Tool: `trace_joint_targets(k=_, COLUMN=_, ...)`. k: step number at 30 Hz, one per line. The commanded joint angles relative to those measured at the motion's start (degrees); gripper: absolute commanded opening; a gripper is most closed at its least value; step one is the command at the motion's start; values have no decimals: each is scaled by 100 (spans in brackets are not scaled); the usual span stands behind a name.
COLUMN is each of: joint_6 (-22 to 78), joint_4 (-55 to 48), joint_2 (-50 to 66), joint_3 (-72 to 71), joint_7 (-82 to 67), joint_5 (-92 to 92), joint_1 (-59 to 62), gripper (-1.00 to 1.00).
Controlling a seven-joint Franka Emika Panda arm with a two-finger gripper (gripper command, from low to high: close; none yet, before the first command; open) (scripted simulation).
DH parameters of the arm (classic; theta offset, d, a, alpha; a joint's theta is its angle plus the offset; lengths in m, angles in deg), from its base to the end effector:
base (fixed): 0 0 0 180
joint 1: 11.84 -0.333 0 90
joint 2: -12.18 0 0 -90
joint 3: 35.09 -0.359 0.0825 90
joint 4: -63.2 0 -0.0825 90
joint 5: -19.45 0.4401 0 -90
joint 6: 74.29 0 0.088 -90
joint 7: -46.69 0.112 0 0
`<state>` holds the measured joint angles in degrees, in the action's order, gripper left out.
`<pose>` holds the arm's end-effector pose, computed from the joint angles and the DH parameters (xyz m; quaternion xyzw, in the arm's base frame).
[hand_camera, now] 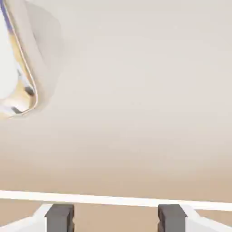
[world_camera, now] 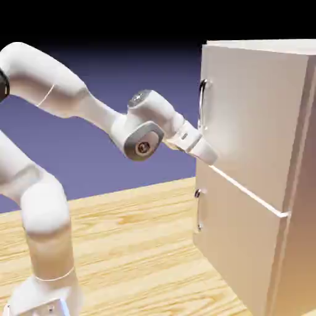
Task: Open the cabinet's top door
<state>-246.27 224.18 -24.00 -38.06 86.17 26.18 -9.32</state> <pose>0.4049 -0.0049 0.4760 -0.8464 0.3514 -0.3709 0.1504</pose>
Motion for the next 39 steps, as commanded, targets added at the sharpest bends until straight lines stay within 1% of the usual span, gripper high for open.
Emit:
trace_joint_targets(k=1, joint_6=75, joint_4=-1, joint_2=-131, joint_3=-110, joint_7=-110, joint_5=250, joint_1=119, gripper=0)
trace_joint_targets(k=39, joint_6=2932, joint_4=-28, joint_2=-5096, joint_3=-4293, joint_7=-4290, joint_5=9720, joint_1=4640, gripper=0)
